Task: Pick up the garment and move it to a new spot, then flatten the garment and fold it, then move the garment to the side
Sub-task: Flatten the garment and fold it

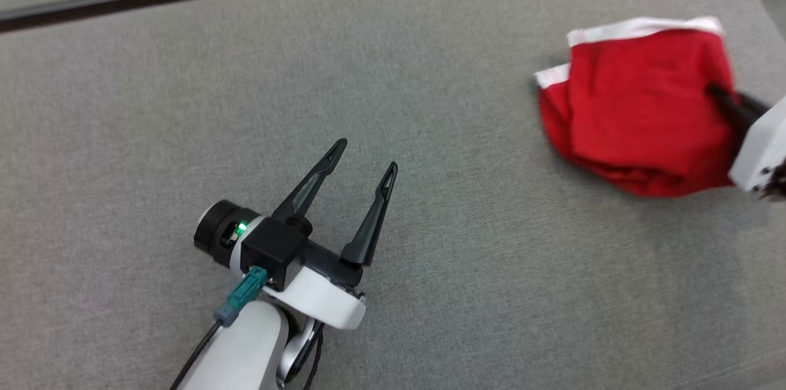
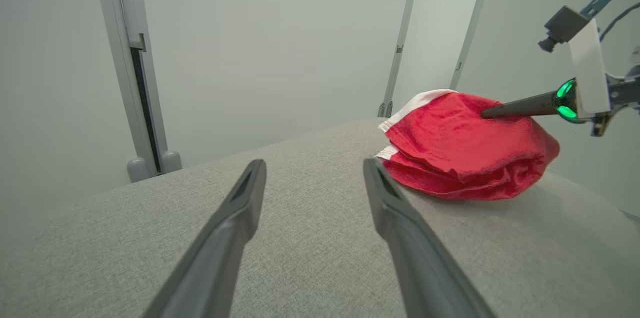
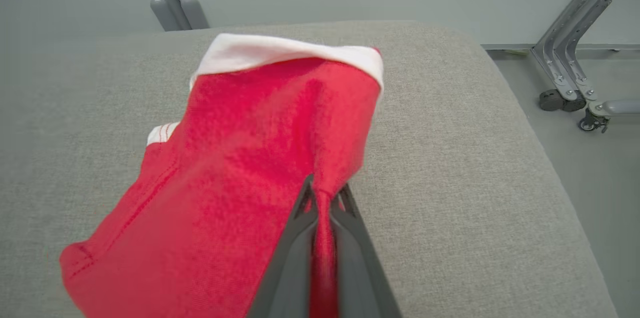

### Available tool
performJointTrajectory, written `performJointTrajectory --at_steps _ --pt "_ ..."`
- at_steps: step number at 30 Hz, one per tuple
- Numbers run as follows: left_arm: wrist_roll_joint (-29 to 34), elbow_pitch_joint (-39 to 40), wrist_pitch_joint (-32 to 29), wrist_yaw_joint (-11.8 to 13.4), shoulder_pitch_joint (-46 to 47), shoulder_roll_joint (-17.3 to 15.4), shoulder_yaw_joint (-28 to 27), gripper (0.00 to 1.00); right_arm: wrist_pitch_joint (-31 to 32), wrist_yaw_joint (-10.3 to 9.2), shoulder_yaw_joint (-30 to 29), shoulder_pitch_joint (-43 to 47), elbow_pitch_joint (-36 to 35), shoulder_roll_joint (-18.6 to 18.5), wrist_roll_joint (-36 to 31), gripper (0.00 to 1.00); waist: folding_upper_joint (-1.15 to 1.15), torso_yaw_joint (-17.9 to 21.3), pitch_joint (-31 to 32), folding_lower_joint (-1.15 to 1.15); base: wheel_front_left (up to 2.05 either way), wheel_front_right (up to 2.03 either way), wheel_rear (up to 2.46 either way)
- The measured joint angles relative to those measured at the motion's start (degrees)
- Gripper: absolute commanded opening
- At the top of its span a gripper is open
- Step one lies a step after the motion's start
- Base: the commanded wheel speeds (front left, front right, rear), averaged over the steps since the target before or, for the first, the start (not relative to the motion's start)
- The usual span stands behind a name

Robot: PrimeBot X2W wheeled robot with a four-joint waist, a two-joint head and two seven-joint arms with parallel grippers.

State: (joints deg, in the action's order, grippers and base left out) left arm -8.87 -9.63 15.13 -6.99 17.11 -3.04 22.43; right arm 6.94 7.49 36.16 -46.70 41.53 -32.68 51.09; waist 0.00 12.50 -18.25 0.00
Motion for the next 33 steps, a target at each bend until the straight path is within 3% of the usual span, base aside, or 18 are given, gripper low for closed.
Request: performJointTrajectory --at_steps 6,15,16,17,18,27,33 --pt "1.0 -0.4 0.0 0.0 3.3 -0.7 0.8 1.00 -3.1 0.01 3.4 -7.3 1.3 -6.1 -2.5 0.00 0.00 -1.0 -5.9 0.00 0.00 0.00 0.00" --pt "1.7 -0.6 0.0 -0.1 6.3 -0.9 1.6 1.00 -4.5 0.01 7.3 -15.8 12.5 -9.4 -7.2 0.00 0.00 -4.1 -12.0 0.00 0.00 0.00 0.00" --pt "1.7 -0.6 0.0 -0.1 6.3 -0.8 1.6 1.00 -4.6 0.01 7.4 -16.6 14.0 -9.4 -7.8 0.27 0.00 -4.5 -12.2 0.00 0.00 0.00 0.00" --pt "1.7 -0.7 0.0 -0.1 6.3 -0.8 1.6 1.00 -5.4 0.01 7.3 -17.2 15.3 -9.3 -8.2 0.84 0.00 -4.8 -12.2 0.00 0.00 0.00 0.00" --pt "1.5 -0.8 0.0 -0.1 6.3 -0.7 1.6 1.00 -6.4 0.01 7.2 -17.8 16.5 -9.0 -8.3 1.00 0.00 -4.9 -12.1 0.00 0.00 0.00 0.00" --pt "-0.3 -0.9 0.0 0.1 5.1 -0.2 0.8 1.00 -13.9 0.01 7.5 -20.5 25.0 -5.8 -12.2 1.00 0.00 -5.4 -7.7 0.00 0.00 0.00 0.00" --pt "-1.9 0.0 0.0 0.9 1.0 -0.1 -2.6 1.00 -19.6 0.01 7.4 -20.0 22.3 -2.2 -11.8 1.00 0.00 -5.7 -2.2 0.00 0.00 0.00 0.00"
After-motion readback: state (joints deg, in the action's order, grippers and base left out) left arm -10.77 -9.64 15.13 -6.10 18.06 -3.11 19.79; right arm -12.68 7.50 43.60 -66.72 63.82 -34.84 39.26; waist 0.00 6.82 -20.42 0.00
